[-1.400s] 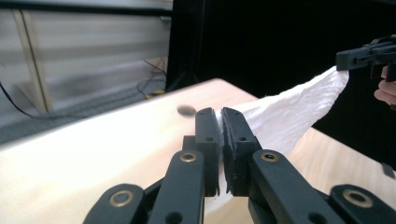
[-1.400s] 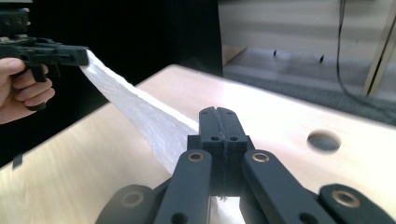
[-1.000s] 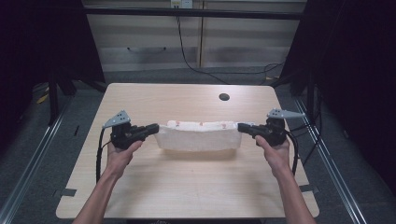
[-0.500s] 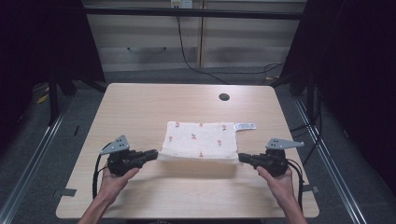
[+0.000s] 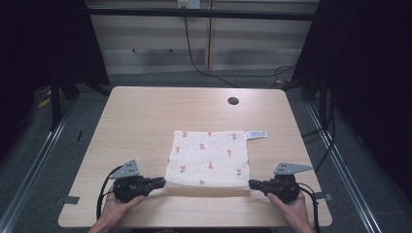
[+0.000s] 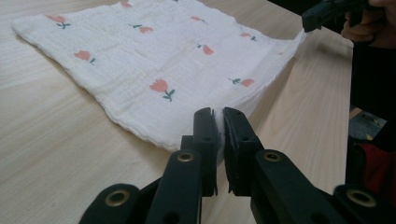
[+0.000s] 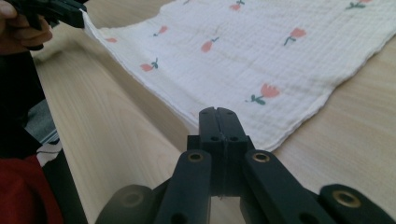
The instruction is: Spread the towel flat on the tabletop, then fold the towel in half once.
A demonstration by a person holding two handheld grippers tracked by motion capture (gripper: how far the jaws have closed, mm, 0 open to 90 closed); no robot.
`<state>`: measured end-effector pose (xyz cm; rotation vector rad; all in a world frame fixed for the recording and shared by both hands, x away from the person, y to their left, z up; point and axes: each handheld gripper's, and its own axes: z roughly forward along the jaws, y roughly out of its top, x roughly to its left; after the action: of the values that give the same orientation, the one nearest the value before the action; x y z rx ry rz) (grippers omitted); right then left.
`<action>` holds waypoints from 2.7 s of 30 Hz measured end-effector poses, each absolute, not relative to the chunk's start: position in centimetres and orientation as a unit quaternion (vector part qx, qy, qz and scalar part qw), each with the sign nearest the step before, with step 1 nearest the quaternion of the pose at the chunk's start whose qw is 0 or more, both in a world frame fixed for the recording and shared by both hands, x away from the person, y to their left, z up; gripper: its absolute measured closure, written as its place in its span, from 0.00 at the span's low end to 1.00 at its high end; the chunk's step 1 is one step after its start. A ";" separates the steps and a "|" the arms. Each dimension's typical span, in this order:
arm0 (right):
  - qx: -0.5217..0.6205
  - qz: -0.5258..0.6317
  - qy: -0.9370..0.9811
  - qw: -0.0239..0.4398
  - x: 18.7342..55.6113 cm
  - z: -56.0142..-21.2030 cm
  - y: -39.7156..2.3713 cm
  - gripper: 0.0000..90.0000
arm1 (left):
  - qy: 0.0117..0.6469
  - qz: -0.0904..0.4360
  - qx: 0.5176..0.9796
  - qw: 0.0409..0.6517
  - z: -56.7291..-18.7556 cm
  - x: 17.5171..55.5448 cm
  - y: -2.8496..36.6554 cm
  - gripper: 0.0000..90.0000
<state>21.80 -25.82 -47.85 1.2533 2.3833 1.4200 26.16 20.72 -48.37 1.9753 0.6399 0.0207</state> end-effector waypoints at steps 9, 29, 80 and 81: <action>0.409 0.450 0.793 0.044 20.8 -48.6 -26.1 1.00 | 0.254 -0.012 0.832 0.493 -48.8 25.1 20.3 0.94; 0.414 0.473 0.776 0.049 20.2 -47.9 -25.9 0.81 | 0.313 0.005 0.798 0.514 -48.2 26.9 22.0 0.69; 0.421 0.400 0.811 0.069 30.1 -50.6 -24.4 0.86 | 0.308 0.030 0.850 0.426 -50.8 33.9 15.4 0.84; 0.420 0.400 0.812 0.069 30.0 -50.6 -24.3 0.88 | 0.308 0.030 0.851 0.424 -50.8 33.8 15.5 0.85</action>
<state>29.97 -24.29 -50.60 1.2651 2.4436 1.2037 33.78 15.46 -50.81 2.1291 0.7693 0.0746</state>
